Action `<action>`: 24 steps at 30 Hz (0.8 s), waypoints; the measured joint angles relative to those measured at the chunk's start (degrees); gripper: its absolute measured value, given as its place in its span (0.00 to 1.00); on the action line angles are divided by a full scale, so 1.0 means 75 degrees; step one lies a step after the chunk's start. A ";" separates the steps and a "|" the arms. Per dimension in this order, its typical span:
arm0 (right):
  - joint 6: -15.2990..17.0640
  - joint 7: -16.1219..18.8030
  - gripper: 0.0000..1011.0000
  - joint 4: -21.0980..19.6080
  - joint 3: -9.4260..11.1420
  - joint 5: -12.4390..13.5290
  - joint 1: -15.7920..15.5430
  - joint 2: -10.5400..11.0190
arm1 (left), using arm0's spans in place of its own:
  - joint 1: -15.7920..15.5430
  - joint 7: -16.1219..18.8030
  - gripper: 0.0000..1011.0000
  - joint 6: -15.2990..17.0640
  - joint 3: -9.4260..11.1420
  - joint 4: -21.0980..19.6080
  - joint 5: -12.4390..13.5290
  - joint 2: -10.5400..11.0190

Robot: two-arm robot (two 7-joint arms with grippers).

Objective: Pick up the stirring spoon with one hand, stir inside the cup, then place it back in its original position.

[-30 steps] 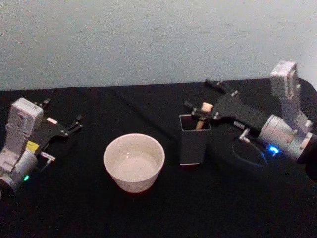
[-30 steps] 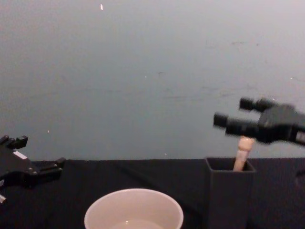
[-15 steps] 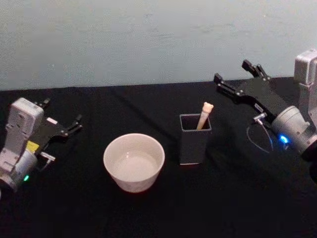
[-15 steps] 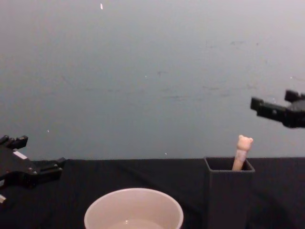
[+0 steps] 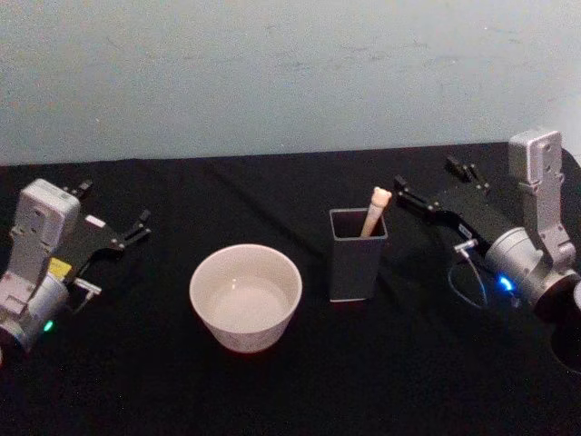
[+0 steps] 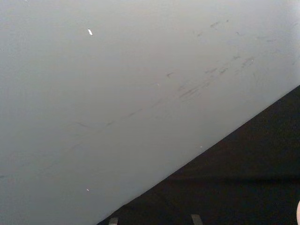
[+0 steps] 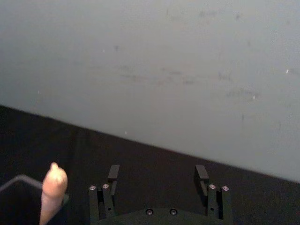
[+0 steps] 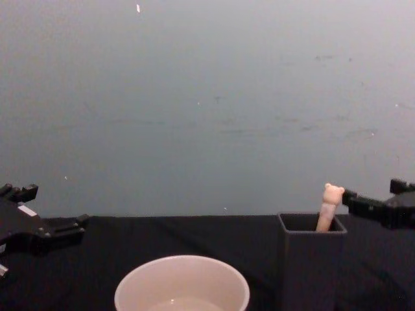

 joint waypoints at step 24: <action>-0.0013 0.0007 0.99 -0.0032 -0.0004 0.0020 0.0007 0.0016 | 0.0000 0.0000 0.99 0.0000 0.0000 0.0000 0.0000 0.0000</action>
